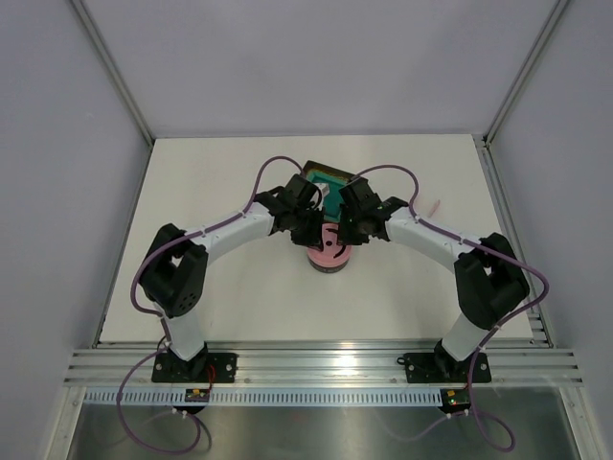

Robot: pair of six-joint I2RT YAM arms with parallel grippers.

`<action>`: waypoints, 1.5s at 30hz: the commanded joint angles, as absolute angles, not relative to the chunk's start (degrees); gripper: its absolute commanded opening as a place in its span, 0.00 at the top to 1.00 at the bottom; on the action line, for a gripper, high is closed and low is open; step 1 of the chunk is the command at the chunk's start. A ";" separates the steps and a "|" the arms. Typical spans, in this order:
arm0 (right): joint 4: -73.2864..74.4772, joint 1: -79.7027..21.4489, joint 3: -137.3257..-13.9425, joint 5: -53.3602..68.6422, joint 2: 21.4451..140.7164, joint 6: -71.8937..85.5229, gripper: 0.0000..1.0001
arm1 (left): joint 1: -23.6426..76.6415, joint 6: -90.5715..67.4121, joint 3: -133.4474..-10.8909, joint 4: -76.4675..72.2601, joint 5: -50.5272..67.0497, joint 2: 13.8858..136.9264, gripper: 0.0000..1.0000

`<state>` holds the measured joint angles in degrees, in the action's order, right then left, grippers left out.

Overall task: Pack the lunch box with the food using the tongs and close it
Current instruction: Close the box lid on the packing box, then reset both arms

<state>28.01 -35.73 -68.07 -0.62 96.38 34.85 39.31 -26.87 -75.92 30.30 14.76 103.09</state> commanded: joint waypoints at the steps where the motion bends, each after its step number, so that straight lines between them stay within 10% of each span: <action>1: 30.94 -36.21 -68.02 -4.04 92.56 34.37 1.00 | 39.02 -24.18 -76.98 33.21 11.45 100.20 1.00; 34: 33.48 -36.04 -76.29 -14.66 88.61 32.26 0.99 | 34.80 -24.44 -80.42 36.11 9.23 95.63 1.00; 37: 35.68 -36.04 -75.59 -25.73 82.81 30.16 0.64 | 35.16 -23.38 -80.77 37.79 0.55 90.64 1.00; 39: 36.12 -35.95 -74.36 -32.59 78.34 27.96 0.19 | 35.07 -22.16 -79.81 37.79 -4.19 87.56 1.00; 41: 37.96 -35.77 -74.01 -38.74 74.82 26.99 0.01 | 34.46 -21.36 -79.37 38.49 -6.66 83.60 0.84; 45: 41.48 -35.42 -72.95 -45.69 69.44 27.51 0.00 | 33.31 -21.36 -77.44 37.53 -10.54 76.57 0.45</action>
